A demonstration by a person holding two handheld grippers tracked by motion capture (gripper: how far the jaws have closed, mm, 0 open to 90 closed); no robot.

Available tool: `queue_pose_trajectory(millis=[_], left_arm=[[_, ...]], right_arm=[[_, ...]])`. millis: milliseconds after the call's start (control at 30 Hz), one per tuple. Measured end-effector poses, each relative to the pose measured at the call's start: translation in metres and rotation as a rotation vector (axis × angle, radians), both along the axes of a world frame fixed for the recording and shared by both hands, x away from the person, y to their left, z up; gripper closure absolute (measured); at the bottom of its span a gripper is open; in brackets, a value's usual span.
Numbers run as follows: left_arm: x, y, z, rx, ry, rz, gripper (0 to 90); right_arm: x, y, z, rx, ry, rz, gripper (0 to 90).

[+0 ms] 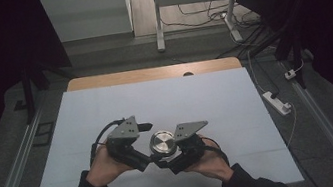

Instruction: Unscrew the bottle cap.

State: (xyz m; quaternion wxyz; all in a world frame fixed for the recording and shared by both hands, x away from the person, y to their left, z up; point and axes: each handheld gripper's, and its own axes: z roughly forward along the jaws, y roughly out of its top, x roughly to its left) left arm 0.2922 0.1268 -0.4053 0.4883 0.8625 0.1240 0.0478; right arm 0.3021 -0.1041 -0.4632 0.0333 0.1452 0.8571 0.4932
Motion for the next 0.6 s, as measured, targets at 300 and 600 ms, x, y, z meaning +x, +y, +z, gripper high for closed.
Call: queue_pose_trajectory(millis=[300, 600], left_arm=[[0.006, -0.003, -0.009, 0.070, -0.004, -0.163, 12.5], [0.000, -0.018, -0.016, 0.086, -0.045, -0.013, 20.5]], right_arm=[[-0.007, 0.007, -0.001, -0.025, -0.006, 0.115, 15.3], [-0.005, 0.007, -0.003, -0.073, -0.041, 0.012, 15.3]])
